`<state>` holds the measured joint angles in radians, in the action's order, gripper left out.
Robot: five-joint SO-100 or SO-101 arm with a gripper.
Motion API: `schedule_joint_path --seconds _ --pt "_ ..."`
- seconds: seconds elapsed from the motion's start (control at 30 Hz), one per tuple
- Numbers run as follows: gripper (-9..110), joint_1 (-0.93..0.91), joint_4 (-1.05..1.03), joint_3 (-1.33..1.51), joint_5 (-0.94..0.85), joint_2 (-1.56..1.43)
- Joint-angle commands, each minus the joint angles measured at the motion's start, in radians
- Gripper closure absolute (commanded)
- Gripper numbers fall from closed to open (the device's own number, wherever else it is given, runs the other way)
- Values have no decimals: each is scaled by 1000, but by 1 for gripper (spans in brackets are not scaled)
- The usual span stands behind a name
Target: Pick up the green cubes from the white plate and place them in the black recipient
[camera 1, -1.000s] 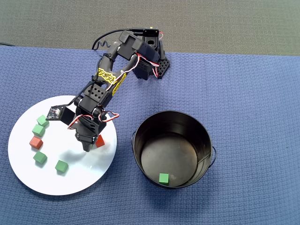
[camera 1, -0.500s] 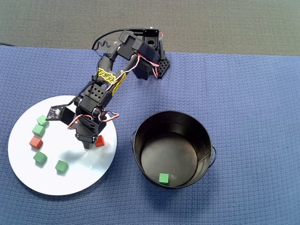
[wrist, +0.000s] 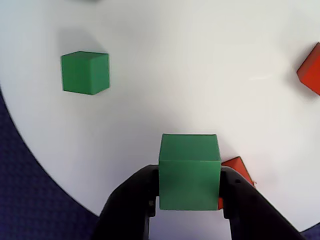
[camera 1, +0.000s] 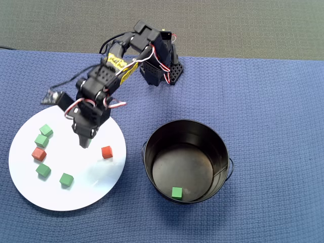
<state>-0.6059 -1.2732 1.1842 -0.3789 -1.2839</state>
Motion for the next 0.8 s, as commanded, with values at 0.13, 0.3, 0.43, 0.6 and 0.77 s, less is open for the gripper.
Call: schedule_joint_path --seconds 0.13,0.3,0.43,0.6,0.77 --pt "102 189 46 74 143 -252" --pt "102 405 31 61 265 -327" --pt "102 571 0 29 351 -387" --pt "102 765 40 71 419 -419" --pt "89 907 69 123 445 -394"
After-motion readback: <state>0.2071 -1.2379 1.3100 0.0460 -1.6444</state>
